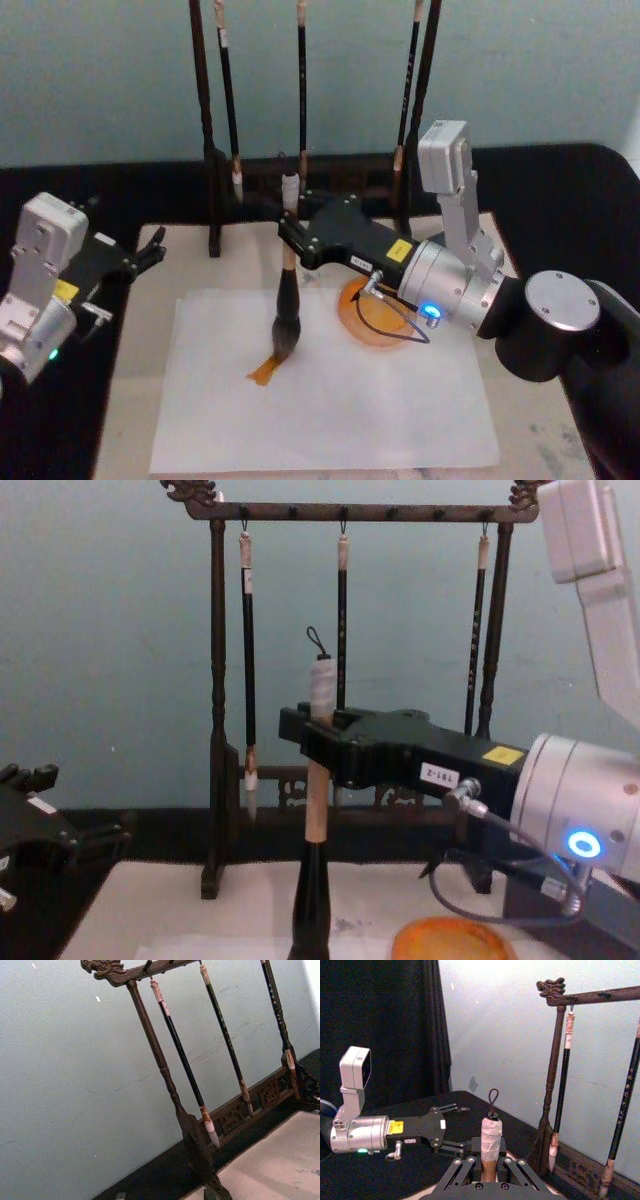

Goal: Pick up the brush from the inkstone, write on the paper, then place the brush back to its original position.

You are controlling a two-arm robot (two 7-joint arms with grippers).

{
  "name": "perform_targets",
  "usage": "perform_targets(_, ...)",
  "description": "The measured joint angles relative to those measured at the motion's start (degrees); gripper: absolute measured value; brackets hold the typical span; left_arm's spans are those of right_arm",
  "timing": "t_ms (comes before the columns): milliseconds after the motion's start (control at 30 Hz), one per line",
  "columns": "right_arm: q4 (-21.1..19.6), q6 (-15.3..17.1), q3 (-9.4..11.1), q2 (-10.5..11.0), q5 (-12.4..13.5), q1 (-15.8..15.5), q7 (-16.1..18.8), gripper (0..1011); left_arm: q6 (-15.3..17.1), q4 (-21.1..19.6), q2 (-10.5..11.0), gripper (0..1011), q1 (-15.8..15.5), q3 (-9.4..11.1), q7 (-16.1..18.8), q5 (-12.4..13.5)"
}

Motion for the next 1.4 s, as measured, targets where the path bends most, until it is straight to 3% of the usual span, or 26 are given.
perform_targets(600, -0.93, 0.39, 1.22, -0.22, 0.81, 0.11, -0.27, 158, 0.0, 0.0, 0.0, 1010, 0.0, 0.0, 0.0, 0.0)
perform_targets(1100, -4.61, 1.33, 2.33, 1.3, 2.01, -0.67, -1.17, 156, 0.0, 0.0, 0.0, 1010, 0.0, 0.0, 0.0, 0.0)
perform_targets(1400, -4.59, 1.54, 4.17, 1.65, 3.65, -0.68, -2.2, 156, 0.0, 0.0, 0.0, 1010, 0.0, 0.0, 0.0, 0.0)
